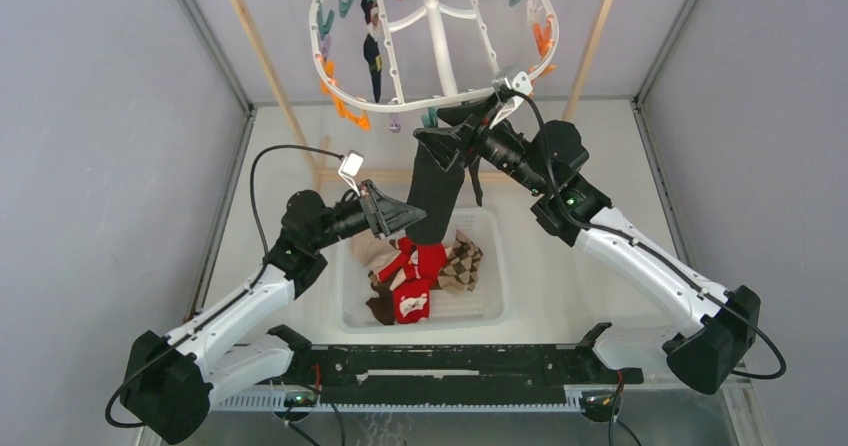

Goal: Remove the socks clipped to the hanger
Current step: Remove the sock from the hanger.

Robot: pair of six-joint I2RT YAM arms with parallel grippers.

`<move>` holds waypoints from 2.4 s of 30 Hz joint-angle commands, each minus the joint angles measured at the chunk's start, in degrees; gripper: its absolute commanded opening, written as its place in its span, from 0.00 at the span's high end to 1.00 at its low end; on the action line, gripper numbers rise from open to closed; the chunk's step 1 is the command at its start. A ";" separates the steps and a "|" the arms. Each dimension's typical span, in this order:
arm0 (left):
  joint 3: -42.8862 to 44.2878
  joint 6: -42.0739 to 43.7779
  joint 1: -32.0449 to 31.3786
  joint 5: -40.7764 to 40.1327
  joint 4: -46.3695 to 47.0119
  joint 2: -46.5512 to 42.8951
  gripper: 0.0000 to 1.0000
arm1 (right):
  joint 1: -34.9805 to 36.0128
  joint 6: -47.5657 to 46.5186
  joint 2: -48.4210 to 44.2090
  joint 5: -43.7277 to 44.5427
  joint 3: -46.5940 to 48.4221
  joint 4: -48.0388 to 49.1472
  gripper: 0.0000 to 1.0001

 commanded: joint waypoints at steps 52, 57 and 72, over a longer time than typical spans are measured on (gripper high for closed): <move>1.57 2.10 0.38 2.06 0.00 -0.61 0.99 | 1.15 -0.08 1.06 7.99 4.14 0.72 0.23; 1.66 2.10 0.37 2.18 0.01 -0.61 0.99 | 1.15 0.06 1.83 8.21 4.86 0.70 0.23; 1.58 2.19 0.38 2.56 -0.03 -0.53 0.99 | 0.54 1.36 3.56 7.17 5.07 2.69 0.31</move>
